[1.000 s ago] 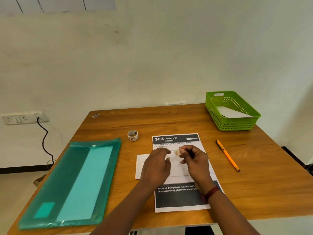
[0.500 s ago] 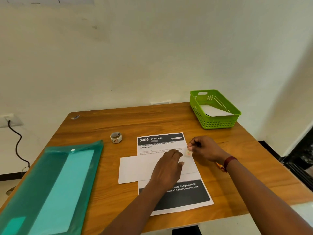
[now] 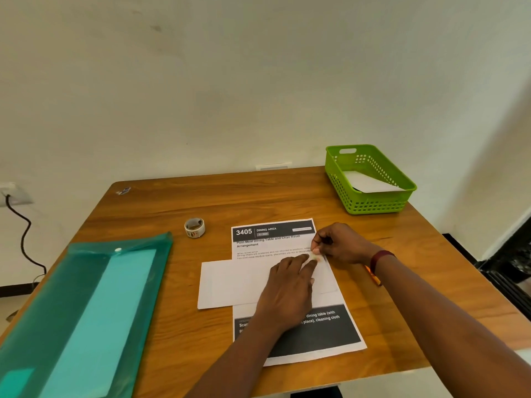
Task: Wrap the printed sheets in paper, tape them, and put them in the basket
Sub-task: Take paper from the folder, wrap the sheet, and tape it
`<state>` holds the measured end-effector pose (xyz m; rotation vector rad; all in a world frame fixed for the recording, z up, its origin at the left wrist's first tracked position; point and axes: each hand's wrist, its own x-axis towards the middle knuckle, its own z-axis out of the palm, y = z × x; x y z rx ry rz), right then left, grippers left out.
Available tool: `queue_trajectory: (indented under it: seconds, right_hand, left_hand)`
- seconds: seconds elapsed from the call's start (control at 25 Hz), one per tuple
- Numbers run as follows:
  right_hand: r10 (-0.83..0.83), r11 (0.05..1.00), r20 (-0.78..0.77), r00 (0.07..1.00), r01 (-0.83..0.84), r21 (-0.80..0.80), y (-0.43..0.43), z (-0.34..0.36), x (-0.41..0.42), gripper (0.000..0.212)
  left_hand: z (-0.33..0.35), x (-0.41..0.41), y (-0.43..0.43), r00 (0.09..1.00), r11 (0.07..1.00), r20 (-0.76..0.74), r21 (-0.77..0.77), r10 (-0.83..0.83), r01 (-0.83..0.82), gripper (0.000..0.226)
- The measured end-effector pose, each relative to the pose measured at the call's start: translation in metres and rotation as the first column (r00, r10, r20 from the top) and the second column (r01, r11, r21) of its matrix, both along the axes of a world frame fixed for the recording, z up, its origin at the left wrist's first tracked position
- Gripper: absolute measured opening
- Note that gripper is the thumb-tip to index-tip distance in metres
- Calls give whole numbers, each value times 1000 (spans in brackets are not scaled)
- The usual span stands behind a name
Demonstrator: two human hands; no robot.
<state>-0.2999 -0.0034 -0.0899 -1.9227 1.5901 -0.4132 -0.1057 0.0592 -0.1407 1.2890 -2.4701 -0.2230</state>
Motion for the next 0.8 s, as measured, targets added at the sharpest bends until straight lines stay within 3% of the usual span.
queue_trajectory:
  seconds: [0.36,0.64,0.8]
  right_hand:
    - [21,999,-83,996,-25,-46,-1,-3,3,10]
    - [11,993,-165,986,-30,-112,1,-7,5,11]
    - [-94,979,-136,986,67,-194,5,-12,4,18]
  left_hand:
    - [-1,0,-3,994,997,97,-58,-41,47,49]
    - [3,-1,-2,990,998,127,-20,-60,63,53]
    - [5,-2,-3,985,997,159,7,-72,71,57]
